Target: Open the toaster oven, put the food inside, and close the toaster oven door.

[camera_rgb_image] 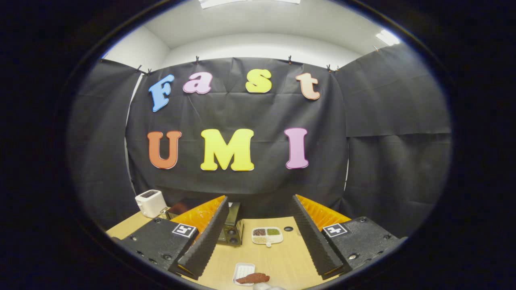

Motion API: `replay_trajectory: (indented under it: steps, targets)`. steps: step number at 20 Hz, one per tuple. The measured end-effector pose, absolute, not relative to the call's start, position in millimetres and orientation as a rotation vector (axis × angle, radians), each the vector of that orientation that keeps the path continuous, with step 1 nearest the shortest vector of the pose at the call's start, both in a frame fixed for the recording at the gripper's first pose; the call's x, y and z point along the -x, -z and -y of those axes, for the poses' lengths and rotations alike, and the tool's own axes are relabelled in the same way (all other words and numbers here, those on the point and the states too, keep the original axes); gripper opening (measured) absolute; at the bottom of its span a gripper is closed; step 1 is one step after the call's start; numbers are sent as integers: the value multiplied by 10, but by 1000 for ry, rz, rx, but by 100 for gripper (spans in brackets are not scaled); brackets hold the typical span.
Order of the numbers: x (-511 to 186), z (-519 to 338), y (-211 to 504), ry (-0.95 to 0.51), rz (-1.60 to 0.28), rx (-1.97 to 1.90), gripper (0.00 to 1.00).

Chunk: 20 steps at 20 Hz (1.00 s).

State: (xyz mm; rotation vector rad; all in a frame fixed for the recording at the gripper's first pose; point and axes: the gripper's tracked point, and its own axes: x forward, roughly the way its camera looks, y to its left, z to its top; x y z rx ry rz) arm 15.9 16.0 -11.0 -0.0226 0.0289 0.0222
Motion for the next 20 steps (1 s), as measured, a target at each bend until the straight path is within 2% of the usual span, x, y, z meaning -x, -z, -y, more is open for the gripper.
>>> replay_trajectory:
  steps: [7,13,20]
  targets:
    - [-374,-462,230,-44,-35,24,99]
    - [-850,-1088,479,-90,-54,19,99]
    - [-1673,-2040,1225,-155,-150,9,99]
